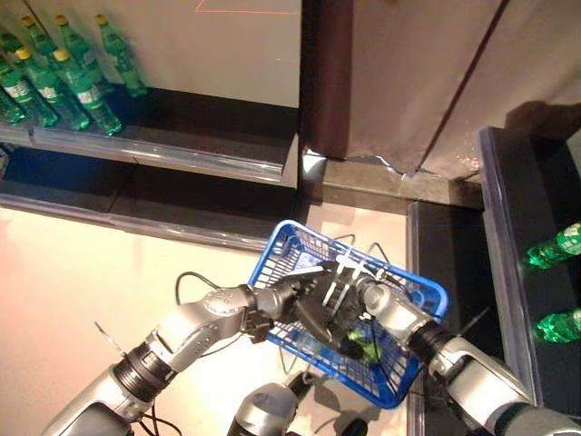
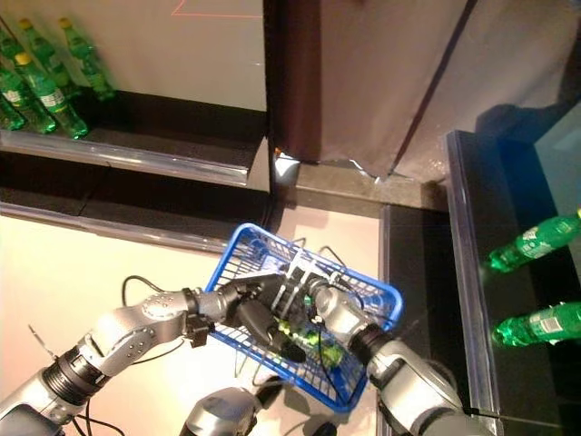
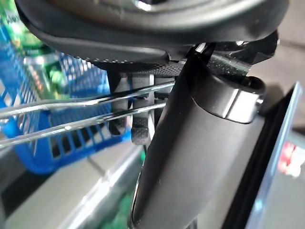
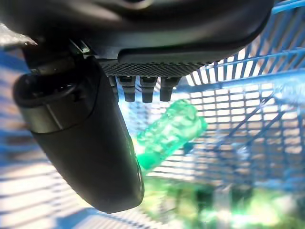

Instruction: Pick up the drink and place into the basket.

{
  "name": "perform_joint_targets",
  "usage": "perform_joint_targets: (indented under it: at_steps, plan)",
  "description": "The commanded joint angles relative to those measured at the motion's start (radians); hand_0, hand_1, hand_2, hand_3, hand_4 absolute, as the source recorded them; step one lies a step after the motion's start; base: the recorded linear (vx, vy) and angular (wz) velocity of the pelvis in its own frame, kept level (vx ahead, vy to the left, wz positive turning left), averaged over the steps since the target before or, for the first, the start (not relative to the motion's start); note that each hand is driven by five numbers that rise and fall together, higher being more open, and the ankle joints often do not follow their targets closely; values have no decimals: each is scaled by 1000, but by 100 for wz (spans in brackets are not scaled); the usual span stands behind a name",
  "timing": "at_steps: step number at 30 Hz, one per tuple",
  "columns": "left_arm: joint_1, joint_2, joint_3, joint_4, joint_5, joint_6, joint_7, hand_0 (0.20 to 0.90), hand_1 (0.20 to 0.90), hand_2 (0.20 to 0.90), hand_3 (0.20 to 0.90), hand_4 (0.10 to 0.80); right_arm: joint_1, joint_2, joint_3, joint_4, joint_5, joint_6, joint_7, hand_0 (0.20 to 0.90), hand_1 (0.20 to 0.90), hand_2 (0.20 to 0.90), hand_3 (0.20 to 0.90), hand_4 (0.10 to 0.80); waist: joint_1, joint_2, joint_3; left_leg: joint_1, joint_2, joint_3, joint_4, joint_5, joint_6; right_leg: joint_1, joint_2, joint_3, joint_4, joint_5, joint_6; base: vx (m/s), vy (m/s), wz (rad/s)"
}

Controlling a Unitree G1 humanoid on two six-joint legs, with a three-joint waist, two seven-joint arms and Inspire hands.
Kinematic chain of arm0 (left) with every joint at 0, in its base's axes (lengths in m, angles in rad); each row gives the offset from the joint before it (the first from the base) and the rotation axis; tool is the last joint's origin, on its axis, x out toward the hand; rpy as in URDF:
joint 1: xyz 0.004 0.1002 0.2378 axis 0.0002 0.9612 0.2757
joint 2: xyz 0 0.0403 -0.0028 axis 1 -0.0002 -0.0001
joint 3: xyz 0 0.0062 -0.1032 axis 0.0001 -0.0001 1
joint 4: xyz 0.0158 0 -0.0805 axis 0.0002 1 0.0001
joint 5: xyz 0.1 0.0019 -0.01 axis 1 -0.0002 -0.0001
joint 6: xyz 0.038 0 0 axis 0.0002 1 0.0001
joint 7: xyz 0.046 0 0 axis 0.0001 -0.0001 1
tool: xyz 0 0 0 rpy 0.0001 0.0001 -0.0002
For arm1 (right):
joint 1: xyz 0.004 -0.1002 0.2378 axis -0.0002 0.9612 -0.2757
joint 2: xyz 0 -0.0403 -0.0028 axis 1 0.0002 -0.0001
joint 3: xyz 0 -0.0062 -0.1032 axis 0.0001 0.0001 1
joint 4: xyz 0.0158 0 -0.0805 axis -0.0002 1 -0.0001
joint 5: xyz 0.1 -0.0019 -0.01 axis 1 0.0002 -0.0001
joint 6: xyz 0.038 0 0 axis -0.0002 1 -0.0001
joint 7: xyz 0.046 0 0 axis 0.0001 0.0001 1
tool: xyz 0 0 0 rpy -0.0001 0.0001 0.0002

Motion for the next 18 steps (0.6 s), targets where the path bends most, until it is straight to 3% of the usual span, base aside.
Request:
perform_joint_targets:
  at_steps: [1,5,10,18]
  plan:
    - [74,-155,214,-43,-203,-312,24,300,300,300,200,100,166,-103,-46,-148,20,-93,-47,900,900,900,900,800,-42,-21,-347,45,61,200,-38,-124,14,-110,0,68,74,15,24,-79,-72,-34]
    - [153,-130,311,19,-141,-389,75,300,300,300,200,100,324,-166,-149,-288,103,-156,-19,900,900,900,900,800,-94,-16,-340,48,72,245,-45,-123,10,-117,17,114,45,25,26,-52,-51,-44]
    - [263,-200,452,193,-87,-494,114,300,300,300,200,100,556,-150,-324,-450,202,-309,18,900,900,900,900,800,-210,-3,-323,60,94,339,-53,-127,1,-134,56,221,-3,43,17,-49,-64,-71]
    - [275,-324,497,430,-144,-601,195,300,300,300,200,100,622,-35,-447,-450,499,-439,119,900,900,900,900,800,-324,5,-310,57,102,431,-22,-156,-2,-164,92,322,-13,38,-3,-35,-30,-63]
